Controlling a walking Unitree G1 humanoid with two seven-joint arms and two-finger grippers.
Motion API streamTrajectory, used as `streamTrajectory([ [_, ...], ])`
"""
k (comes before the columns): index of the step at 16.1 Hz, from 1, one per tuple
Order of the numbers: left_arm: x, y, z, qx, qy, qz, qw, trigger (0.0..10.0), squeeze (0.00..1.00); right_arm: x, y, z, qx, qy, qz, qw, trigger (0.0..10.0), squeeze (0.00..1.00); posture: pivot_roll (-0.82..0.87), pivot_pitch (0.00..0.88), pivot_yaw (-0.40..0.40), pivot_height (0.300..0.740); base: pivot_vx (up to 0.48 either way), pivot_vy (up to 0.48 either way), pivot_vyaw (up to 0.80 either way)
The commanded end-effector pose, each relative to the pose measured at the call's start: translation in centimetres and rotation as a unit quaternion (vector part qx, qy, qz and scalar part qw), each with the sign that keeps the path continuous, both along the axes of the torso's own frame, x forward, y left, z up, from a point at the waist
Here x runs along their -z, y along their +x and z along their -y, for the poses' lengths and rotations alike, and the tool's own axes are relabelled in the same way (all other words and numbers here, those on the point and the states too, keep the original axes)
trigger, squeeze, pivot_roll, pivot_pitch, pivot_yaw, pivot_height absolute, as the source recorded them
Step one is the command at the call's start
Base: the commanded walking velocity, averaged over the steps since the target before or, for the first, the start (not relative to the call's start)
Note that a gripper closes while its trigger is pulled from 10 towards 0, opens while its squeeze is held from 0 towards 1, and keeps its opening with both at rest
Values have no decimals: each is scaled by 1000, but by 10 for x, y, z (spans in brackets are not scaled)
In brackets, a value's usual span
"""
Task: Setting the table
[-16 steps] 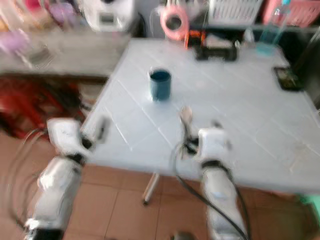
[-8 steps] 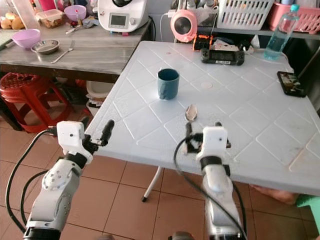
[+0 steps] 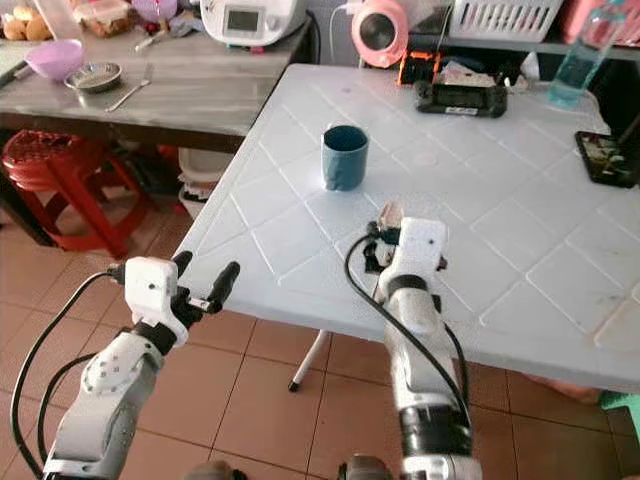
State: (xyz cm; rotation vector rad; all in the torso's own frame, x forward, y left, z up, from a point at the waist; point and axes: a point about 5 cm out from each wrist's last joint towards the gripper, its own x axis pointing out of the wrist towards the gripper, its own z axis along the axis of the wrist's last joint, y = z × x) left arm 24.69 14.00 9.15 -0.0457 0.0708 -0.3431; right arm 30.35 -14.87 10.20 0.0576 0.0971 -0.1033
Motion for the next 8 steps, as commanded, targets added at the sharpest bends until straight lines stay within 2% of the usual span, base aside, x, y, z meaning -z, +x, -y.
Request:
streamTrajectory([
  [1, 1, -4, -1, 7, 6, -6, 1000, 10000, 0, 4, 4, -4, 6, 2, -23, 1000, 10000, 0, 3, 89, 48, 740, 0, 0, 0],
  [7, 3, -6, -4, 8, 9, -19, 1000, 10000, 0, 19, 4, -5, 3, 1, -73, 997, 9961, 0, 9, 100, 47, 740, 0, 0, 0],
  [8, 3, -6, -4, 8, 10, -21, 1000, 10000, 0, 18, 7, -6, -5, -1, -75, 997, 5765, 0, 8, 101, 48, 740, 0, 0, 0],
])
